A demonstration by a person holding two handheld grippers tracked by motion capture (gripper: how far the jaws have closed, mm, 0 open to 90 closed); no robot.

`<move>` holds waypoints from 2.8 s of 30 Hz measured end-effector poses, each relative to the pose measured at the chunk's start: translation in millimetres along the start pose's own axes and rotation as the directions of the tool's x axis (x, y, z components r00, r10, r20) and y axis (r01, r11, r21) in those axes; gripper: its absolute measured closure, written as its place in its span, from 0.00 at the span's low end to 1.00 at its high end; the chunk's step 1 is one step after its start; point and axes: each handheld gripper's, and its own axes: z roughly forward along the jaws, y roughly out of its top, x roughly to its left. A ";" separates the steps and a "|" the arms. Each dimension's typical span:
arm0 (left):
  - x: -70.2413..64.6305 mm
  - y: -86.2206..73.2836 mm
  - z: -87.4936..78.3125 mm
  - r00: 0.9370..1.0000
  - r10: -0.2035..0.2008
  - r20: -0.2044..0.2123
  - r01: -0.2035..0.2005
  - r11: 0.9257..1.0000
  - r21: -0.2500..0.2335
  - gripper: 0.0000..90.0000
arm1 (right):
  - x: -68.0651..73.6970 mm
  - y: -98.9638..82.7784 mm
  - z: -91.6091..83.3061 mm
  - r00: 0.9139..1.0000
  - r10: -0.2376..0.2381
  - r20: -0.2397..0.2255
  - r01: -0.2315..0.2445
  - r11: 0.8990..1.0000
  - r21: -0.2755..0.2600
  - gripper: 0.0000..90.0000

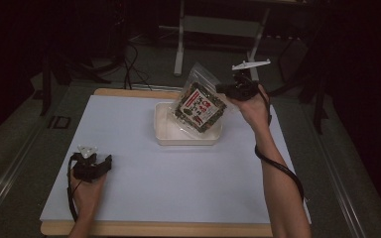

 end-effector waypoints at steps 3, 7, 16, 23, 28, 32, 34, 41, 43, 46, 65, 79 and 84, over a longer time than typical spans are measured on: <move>-0.1 0.0 0.1 1.000 0.001 0.000 -0.001 1.000 0.000 0.48 | 2.0 -0.8 2.8 0.999 -0.015 0.035 0.016 1.000 -0.002 0.99; 0.0 0.1 0.1 1.000 0.006 0.000 -0.006 1.000 0.004 0.48 | 5.6 -0.3 5.5 0.997 -0.037 0.073 0.037 0.999 0.003 0.99; 0.5 0.2 0.2 1.000 0.000 -0.001 0.000 1.000 0.005 0.48 | 10.2 -1.1 18.6 0.974 -0.101 0.205 0.098 0.995 0.024 0.94; 0.5 0.2 0.2 1.000 -0.002 0.000 0.002 1.000 0.005 0.48 | 8.7 -1.8 25.1 0.965 -0.108 0.241 0.097 0.994 0.057 0.92; 0.8 0.2 0.1 1.000 -0.004 0.002 0.004 1.000 0.004 0.48 | 6.5 -3.1 26.7 0.968 -0.095 0.233 0.083 0.995 0.058 0.79; 0.8 0.2 0.2 1.000 -0.006 0.003 0.006 1.000 0.003 0.48 | 0.8 -9.0 30.2 0.972 -0.060 0.227 0.053 0.998 0.035 0.64; 0.9 0.2 0.1 1.000 -0.006 0.003 0.006 1.000 0.004 0.48 | -2.4 -11.1 30.6 0.976 -0.028 0.218 0.023 0.999 0.024 0.61; 0.7 0.2 0.2 1.000 -0.006 0.002 0.005 1.000 0.004 0.48 | -10.7 -13.3 24.9 0.971 0.019 0.238 -0.021 1.000 0.005 0.49; 0.8 0.2 0.1 1.000 -0.004 0.002 0.004 1.000 0.005 0.48 | -11.3 -12.8 22.6 0.967 0.018 0.256 -0.018 1.000 0.001 0.46; 0.7 0.2 0.2 1.000 -0.005 0.003 0.005 1.000 0.006 0.48 | -12.3 -12.0 18.6 0.964 0.016 0.266 -0.015 1.000 -0.005 0.45; 0.6 0.1 -0.2 1.000 -0.004 0.000 0.004 1.000 0.006 0.48 | 2.3 -9.6 -16.3 0.966 -0.038 0.256 0.066 0.992 -0.105 0.44; 1.0 -0.1 -0.5 1.000 -0.009 -0.001 0.009 1.000 0.001 0.48 | 34.9 -31.8 -34.7 0.989 -0.070 0.128 0.082 0.992 -0.092 0.63; 1.4 -0.2 -0.9 1.000 -0.014 -0.004 0.014 1.000 -0.002 0.48 | 44.0 -43.0 -40.9 0.993 -0.077 0.091 0.084 0.993 -0.080 0.71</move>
